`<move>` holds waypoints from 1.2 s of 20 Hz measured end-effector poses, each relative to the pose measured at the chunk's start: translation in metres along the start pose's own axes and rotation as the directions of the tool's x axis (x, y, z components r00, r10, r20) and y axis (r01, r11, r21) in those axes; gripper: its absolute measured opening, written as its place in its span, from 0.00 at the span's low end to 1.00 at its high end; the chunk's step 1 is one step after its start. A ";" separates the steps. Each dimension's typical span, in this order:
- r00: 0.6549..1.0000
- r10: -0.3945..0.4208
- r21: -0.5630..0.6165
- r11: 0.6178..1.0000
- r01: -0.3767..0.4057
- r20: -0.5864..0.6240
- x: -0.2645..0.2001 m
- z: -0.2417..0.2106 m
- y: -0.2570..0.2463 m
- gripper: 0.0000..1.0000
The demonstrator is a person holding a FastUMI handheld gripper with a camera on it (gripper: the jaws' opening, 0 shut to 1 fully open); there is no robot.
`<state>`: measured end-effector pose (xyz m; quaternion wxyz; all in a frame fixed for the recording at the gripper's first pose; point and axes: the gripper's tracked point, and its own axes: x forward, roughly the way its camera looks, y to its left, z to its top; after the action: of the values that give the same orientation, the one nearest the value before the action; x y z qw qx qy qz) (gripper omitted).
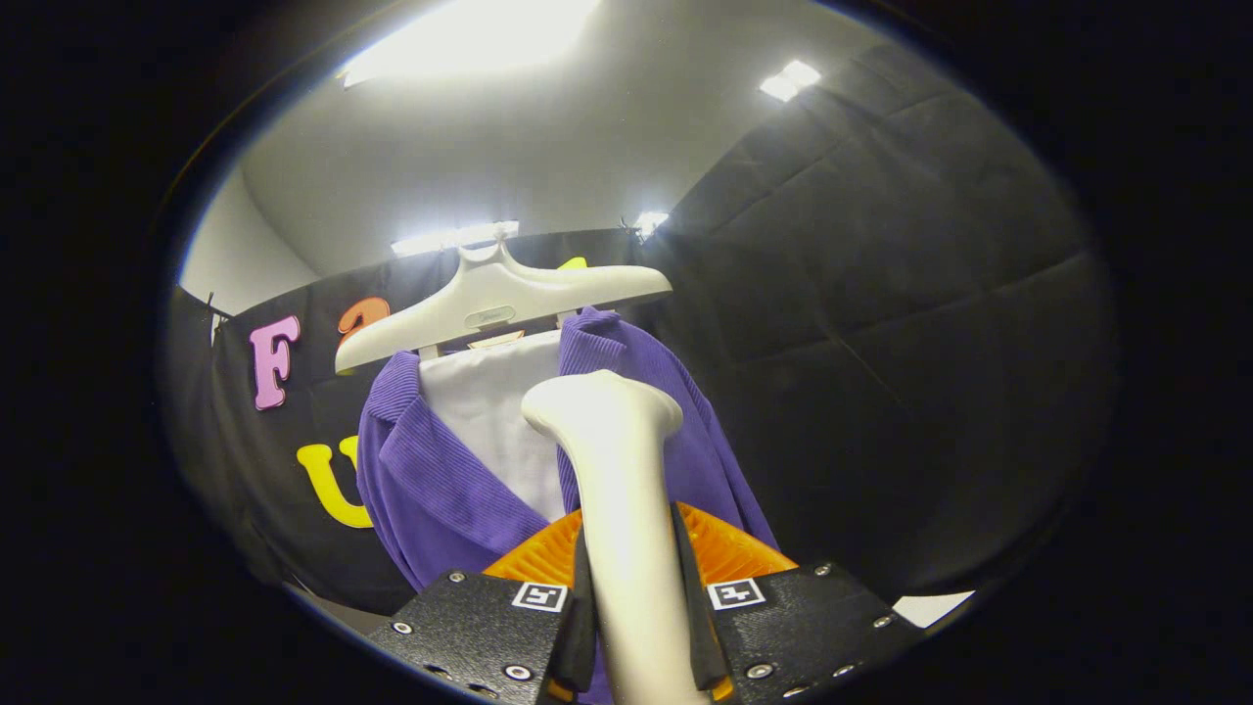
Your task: Iron the clothes twice with a garment steamer, once on the left side and once on the right side.
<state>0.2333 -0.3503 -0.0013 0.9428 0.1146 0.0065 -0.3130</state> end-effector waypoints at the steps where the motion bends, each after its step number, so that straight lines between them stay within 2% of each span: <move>1: 1.000 -0.001 0.002 1.000 0.001 -0.003 0.004 -0.003 0.000 0.37; 8: 0.998 -0.018 -0.029 0.999 0.016 -0.062 0.013 -0.045 -0.009 0.38; 17: 0.987 -0.086 -0.194 0.979 0.059 -0.138 0.000 -0.094 -0.049 0.38; 24: 0.976 -0.089 -0.284 0.958 0.030 -0.199 -0.013 -0.129 -0.084 0.38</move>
<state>0.1807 -0.3798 -0.1441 0.9336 0.0125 0.1535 -0.3235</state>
